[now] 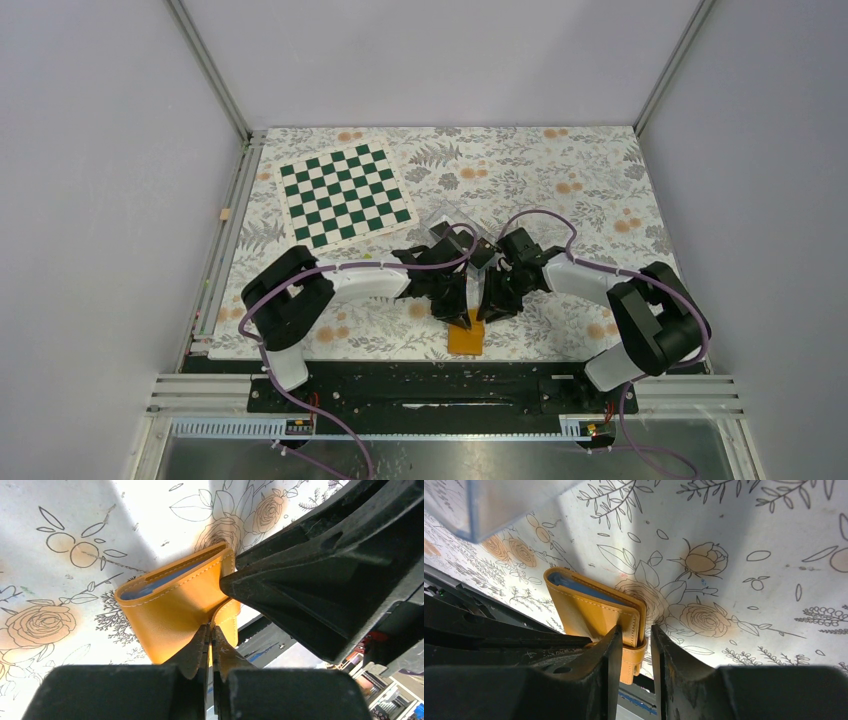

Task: Put the credit cards into the card holder
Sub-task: Close the card holder at the center of the board.

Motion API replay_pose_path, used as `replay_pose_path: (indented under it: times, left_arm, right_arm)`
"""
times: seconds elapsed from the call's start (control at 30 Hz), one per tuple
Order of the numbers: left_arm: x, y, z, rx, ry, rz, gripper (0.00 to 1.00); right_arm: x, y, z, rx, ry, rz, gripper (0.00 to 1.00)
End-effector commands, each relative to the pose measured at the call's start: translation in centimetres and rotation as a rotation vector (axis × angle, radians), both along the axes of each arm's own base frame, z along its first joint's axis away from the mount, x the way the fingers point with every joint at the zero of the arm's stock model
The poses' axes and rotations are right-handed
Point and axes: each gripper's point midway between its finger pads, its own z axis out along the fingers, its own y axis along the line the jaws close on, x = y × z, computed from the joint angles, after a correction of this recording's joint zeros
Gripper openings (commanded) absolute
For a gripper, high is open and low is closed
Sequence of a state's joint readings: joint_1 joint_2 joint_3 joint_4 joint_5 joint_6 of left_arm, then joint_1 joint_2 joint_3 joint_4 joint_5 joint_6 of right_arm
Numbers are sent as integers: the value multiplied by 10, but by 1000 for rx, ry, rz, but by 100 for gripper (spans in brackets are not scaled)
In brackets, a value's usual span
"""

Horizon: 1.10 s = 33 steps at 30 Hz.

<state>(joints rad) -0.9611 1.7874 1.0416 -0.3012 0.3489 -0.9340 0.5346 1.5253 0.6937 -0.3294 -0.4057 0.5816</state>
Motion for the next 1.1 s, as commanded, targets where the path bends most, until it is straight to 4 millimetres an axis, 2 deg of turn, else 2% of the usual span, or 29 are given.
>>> replay_pose_path:
  times: [0.0, 0.47, 0.93, 1.07]
  left_arm:
    - [9, -2, 12, 4, -60, -11, 0]
    - [-3, -16, 19, -77, -24, -23, 0]
    - [-7, 2, 2, 54, -35, -41, 0]
    - [-9, 3, -5, 70, -24, -51, 0]
  right_arm:
    - [-17, -17, -10, -72, 38, 6, 34]
    - [-13, -12, -2, -46, 25, 11, 35]
    - [-12, -11, 2, -39, 10, 18, 37]
    - [-13, -10, 8, -22, -8, 26, 42]
